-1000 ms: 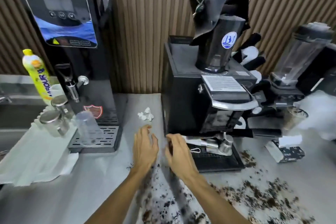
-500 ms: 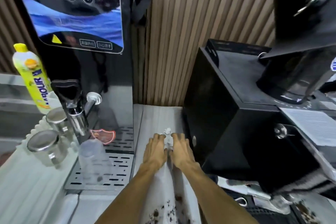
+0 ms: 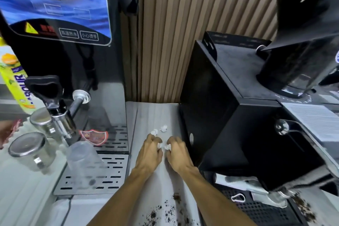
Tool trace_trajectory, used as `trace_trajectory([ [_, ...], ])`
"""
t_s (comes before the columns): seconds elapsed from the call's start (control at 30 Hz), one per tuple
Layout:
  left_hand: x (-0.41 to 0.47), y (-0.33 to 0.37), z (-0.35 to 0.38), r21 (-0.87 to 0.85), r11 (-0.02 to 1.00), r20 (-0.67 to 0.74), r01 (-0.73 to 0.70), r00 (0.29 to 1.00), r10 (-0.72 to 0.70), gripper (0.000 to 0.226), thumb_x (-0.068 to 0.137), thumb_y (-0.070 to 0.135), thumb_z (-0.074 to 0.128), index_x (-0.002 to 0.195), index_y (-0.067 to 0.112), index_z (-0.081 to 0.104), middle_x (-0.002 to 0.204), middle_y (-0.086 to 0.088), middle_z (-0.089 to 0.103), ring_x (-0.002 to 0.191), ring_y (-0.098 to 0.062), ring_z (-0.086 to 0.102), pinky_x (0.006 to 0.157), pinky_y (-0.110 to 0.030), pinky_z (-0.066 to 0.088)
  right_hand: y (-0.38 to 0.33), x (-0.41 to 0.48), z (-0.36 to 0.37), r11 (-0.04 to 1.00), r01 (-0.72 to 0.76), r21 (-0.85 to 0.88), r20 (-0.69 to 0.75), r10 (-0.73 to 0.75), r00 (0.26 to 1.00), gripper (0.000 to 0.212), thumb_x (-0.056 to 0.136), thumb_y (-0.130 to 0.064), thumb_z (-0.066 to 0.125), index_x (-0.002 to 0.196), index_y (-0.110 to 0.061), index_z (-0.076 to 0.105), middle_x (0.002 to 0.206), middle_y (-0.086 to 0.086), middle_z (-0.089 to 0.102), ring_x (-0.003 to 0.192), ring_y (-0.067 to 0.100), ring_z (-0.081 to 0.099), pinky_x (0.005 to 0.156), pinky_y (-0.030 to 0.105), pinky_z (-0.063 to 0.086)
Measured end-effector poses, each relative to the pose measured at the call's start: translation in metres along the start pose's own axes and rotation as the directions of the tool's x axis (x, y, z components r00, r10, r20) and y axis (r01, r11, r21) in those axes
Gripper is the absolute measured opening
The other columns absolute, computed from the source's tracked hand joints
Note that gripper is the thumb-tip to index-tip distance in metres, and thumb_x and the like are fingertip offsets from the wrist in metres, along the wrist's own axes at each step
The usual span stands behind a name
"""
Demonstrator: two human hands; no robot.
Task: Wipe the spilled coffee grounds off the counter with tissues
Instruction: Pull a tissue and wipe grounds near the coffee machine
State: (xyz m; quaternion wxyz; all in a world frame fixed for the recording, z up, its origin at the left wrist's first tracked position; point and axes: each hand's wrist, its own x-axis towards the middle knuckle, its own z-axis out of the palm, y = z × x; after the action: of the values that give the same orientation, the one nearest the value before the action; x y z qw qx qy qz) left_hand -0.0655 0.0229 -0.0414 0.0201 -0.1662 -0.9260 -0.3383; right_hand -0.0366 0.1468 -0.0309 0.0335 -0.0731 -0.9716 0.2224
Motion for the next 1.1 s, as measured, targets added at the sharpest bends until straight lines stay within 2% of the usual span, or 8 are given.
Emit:
trace_trajectory([
  [0.17, -0.031, 0.019, -0.019, -0.061, 0.997, -0.079, -0.051, 0.996, 0.047, 0.022, 0.088, 0.015, 0.060, 0.110, 0.018, 0.061, 0.110, 0.006, 0.043, 0.072, -0.011, 0.054, 0.072, -0.026, 0.050, -0.004, -0.039, -0.016, 0.994, 0.072, 0.082, -0.116, -0.062, 0.991, 0.024, 0.089, -0.009, 0.055, 0.112, -0.016, 0.055, 0.113, 0.002, 0.051, 0.094, 0.016, 0.055, 0.084, 0.031, 0.051],
  [0.33, -0.079, 0.056, -0.033, -0.124, 0.978, -0.192, -0.167, 0.971, 0.141, 0.019, 0.086, 0.018, 0.066, 0.105, 0.022, 0.062, 0.104, 0.010, 0.044, 0.088, -0.006, 0.053, 0.077, -0.017, 0.043, -0.010, -0.103, -0.050, 0.968, 0.148, 0.201, -0.237, -0.098, 0.966, 0.023, 0.095, -0.018, 0.055, 0.118, -0.018, 0.053, 0.116, -0.003, 0.048, 0.102, 0.015, 0.051, 0.087, 0.033, 0.049],
  [0.43, -0.123, 0.092, -0.039, -0.192, 0.950, -0.239, -0.248, 0.950, 0.200, 0.024, 0.082, 0.011, 0.071, 0.104, 0.021, 0.064, 0.103, 0.009, 0.047, 0.093, 0.001, 0.051, 0.082, -0.004, 0.036, -0.002, -0.160, -0.077, 0.934, 0.192, 0.302, -0.313, -0.094, 0.945, 0.024, 0.094, -0.014, 0.056, 0.116, -0.023, 0.054, 0.112, -0.010, 0.046, 0.099, 0.007, 0.051, 0.083, 0.024, 0.049],
  [0.6, -0.211, 0.174, -0.023, -0.283, 0.900, -0.221, -0.332, 0.935, 0.276, 0.027, 0.077, 0.008, 0.077, 0.100, 0.019, 0.067, 0.103, 0.013, 0.049, 0.088, 0.002, 0.056, 0.080, -0.005, 0.041, 0.043, -0.278, -0.129, 0.895, 0.180, 0.407, -0.392, -0.007, 0.920, 0.026, 0.091, -0.010, 0.064, 0.115, -0.021, 0.061, 0.110, -0.014, 0.051, 0.086, 0.003, 0.059, 0.075, 0.011, 0.048],
  [0.67, -0.243, 0.211, -0.003, -0.329, 0.873, -0.176, -0.359, 0.932, 0.317, 0.026, 0.076, 0.008, 0.078, 0.099, 0.019, 0.068, 0.105, 0.014, 0.048, 0.091, 0.000, 0.057, 0.082, -0.009, 0.043, 0.078, -0.325, -0.146, 0.889, 0.154, 0.431, -0.411, 0.042, 0.911, 0.025, 0.089, -0.007, 0.065, 0.114, -0.013, 0.063, 0.111, -0.007, 0.053, 0.086, -0.001, 0.059, 0.071, 0.008, 0.049],
  [0.8, -0.309, 0.290, 0.054, -0.441, 0.827, -0.010, -0.348, 0.924, 0.383, 0.023, 0.080, 0.013, 0.077, 0.100, 0.019, 0.068, 0.105, 0.011, 0.052, 0.096, 0.003, 0.054, 0.083, -0.005, 0.040, 0.163, -0.416, -0.170, 0.916, 0.014, 0.401, -0.481, 0.197, 0.854, 0.027, 0.086, -0.012, 0.070, 0.112, -0.014, 0.064, 0.113, -0.001, 0.056, 0.097, 0.007, 0.059, 0.083, 0.026, 0.055],
  [0.9, -0.352, 0.339, 0.107, -0.451, 0.822, 0.142, -0.347, 0.882, 0.450, 0.024, 0.084, 0.022, 0.074, 0.106, 0.025, 0.064, 0.107, 0.015, 0.054, 0.102, 0.008, 0.051, 0.089, -0.002, 0.035, 0.224, -0.475, -0.184, 0.927, -0.112, 0.357, -0.540, 0.302, 0.786, 0.028, 0.086, -0.011, 0.071, 0.112, -0.017, 0.064, 0.108, -0.003, 0.056, 0.091, 0.003, 0.058, 0.084, 0.014, 0.048],
  [1.1, -0.413, 0.394, 0.220, -0.377, 0.869, 0.462, -0.320, 0.748, 0.476, 0.024, 0.084, 0.025, 0.064, 0.108, 0.023, 0.062, 0.103, 0.008, 0.060, 0.090, -0.011, 0.058, 0.077, -0.029, 0.052, 0.334, -0.559, -0.166, 0.743, -0.464, 0.483, -0.433, 0.663, 0.610, 0.026, 0.086, -0.020, 0.070, 0.105, -0.029, 0.054, 0.102, -0.002, 0.059, 0.082, 0.015, 0.062, 0.071, 0.034, 0.054],
])
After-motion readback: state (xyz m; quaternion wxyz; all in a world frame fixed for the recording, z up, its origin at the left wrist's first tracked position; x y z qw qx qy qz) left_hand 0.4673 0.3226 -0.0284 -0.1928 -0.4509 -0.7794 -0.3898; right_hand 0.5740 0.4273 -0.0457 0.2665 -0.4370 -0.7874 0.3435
